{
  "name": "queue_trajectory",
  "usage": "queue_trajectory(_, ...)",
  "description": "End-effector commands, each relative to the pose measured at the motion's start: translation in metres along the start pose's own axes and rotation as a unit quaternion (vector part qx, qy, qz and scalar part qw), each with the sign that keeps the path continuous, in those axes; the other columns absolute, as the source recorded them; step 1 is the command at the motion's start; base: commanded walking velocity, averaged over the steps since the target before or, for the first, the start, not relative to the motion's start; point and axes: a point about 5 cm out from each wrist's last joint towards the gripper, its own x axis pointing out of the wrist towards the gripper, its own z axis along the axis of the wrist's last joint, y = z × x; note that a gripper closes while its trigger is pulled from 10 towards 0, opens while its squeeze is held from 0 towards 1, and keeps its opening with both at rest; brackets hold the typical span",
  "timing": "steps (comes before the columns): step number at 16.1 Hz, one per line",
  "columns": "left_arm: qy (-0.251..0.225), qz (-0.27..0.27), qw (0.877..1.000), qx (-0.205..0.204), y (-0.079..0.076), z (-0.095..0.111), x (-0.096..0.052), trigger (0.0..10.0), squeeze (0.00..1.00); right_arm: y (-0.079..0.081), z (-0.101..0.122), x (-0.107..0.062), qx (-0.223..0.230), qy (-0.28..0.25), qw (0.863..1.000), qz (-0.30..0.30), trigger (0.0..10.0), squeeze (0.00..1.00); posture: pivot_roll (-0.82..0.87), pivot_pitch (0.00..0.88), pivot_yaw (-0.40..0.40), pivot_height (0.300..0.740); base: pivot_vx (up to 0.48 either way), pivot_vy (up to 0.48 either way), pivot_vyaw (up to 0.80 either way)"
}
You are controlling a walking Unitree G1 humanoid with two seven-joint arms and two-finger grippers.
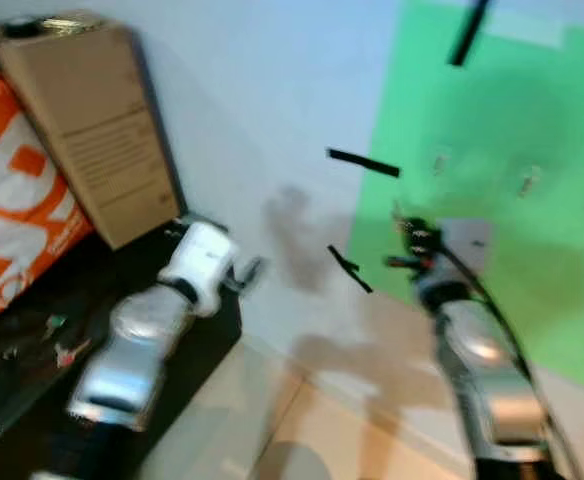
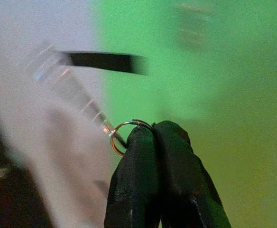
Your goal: Hang keys on a hook
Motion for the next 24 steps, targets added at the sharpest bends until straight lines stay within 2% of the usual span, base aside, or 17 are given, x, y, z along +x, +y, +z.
queue_trajectory(1,-0.005,0.006,1.0,0.013,0.008,0.003,-0.003,10.0,0.0,0.004,0.007,0.001,0.009,-0.014,1.0,0.006,10.0,0.0,-0.04,0.0,0.014,0.74,0.337,0.0,0.0)
queue_trajectory(3,-0.006,-0.003,1.0,0.014,0.006,0.003,-0.003,10.0,0.0,0.002,0.005,-0.001,0.022,-0.007,1.0,0.006,10.0,0.0,-0.04,0.0,0.014,0.74,0.336,0.0,-0.4)
queue_trajectory(5,-0.008,-0.018,1.0,0.013,0.003,0.003,-0.003,10.0,0.0,0.001,0.007,-0.005,0.008,-0.012,1.0,0.015,10.0,0.0,-0.05,0.0,0.014,0.74,0.315,0.0,-0.4)
queue_trajectory(8,-0.022,-0.061,0.998,0.008,-0.005,0.005,-0.006,10.0,0.0,0.008,0.008,-0.01,0.005,-0.01,0.998,0.064,10.0,0.0,-0.05,0.0,0.013,0.74,0.0,0.0,0.0)
queue_trajectory(12,-0.028,-0.094,0.995,0.004,-0.009,0.009,-0.008,10.0,0.0,0.012,0.014,-0.012,0.012,-0.011,0.995,0.098,10.0,0.0,-0.04,0.0,-0.003,0.74,0.0,0.0,0.0)
queue_trajectory(15,-0.045,-0.17,0.984,-0.011,-0.016,0.02,-0.015,10.0,0.0,0.014,0.023,-0.007,0.022,-0.019,0.994,0.106,10.0,0.0,-0.03,0.0,-0.014,0.74,0.0,0.0,0.0)
queue_trajectory(17,-0.046,-0.192,0.98,-0.013,-0.018,0.023,-0.017,10.0,0.0,0.015,0.028,-0.004,0.027,-0.023,0.994,0.105,10.0,0.0,-0.03,0.0,-0.016,0.74,0.0,0.0,0.0)
queue_trajectory(21,-0.046,-0.202,0.978,-0.014,-0.018,0.026,-0.018,10.0,0.0,0.015,0.034,0.002,0.03,-0.023,0.995,0.096,10.0,0.0,-0.03,0.0,-0.018,0.74,0.0,0.0,0.0)
queue_trajectory(24,-0.05,-0.214,0.975,-0.017,-0.021,0.031,-0.017,10.0,0.0,0.013,0.042,0.014,0.028,-0.024,0.997,0.07,10.0,0.0,-0.03,0.0,-0.017,0.74,0.0,0.0,0.0)
